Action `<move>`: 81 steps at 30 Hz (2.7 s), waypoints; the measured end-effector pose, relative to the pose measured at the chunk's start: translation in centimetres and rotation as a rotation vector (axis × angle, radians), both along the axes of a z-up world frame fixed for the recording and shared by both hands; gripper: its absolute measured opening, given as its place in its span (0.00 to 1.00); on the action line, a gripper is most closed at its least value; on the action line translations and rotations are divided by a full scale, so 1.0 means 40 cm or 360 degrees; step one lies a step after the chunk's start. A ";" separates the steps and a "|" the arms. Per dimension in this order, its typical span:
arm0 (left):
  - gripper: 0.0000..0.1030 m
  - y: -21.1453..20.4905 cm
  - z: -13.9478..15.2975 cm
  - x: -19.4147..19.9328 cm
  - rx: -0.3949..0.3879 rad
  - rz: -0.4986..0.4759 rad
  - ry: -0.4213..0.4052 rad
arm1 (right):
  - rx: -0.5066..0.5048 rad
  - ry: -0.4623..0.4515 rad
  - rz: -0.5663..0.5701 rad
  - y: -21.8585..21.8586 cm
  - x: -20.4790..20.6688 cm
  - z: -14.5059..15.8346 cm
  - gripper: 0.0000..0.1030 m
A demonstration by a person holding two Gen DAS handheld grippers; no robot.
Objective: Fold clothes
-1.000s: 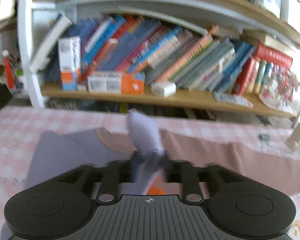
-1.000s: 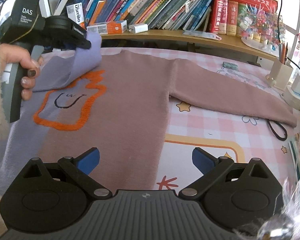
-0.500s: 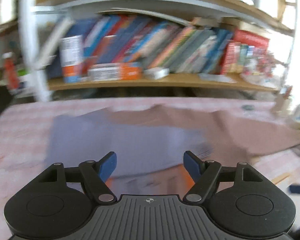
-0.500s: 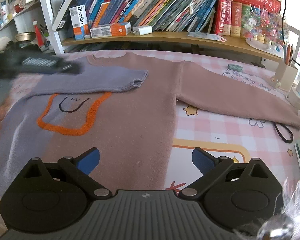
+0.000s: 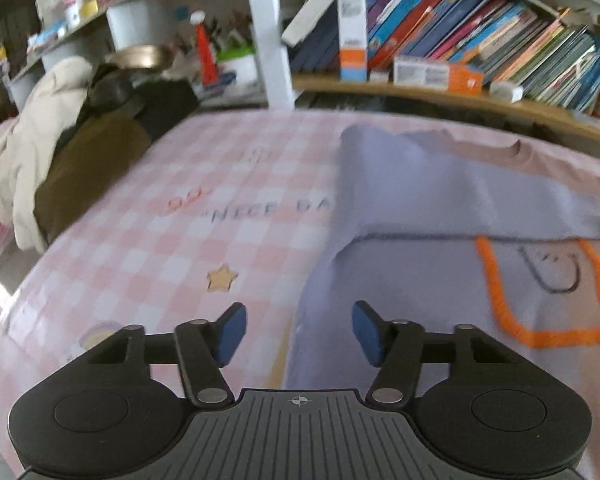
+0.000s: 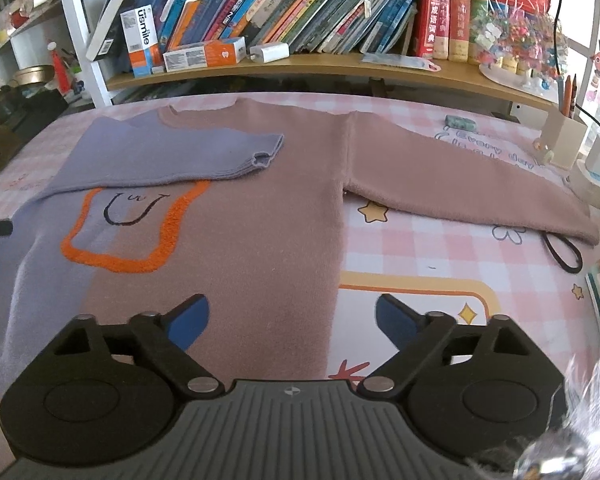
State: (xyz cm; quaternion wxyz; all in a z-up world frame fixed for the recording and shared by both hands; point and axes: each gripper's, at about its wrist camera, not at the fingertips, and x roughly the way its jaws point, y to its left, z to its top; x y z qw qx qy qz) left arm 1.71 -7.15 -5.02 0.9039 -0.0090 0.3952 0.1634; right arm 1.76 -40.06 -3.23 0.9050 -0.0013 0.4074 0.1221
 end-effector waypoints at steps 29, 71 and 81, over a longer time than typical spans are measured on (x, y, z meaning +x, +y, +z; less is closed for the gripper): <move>0.14 0.268 -0.002 0.021 -0.0190 0.0009 -0.0045 | 0.0077 0.0129 0.0039 0.226 0.009 -0.004 0.17; 0.84 -0.021 0.019 -0.038 -0.0136 -0.0382 -0.0031 | 0.0036 -0.0022 -0.0169 0.162 -0.037 0.030 0.71; 0.84 -0.009 0.010 -0.032 -0.0149 -0.0372 0.0004 | 0.0038 -0.0012 -0.0156 0.175 -0.031 0.027 0.71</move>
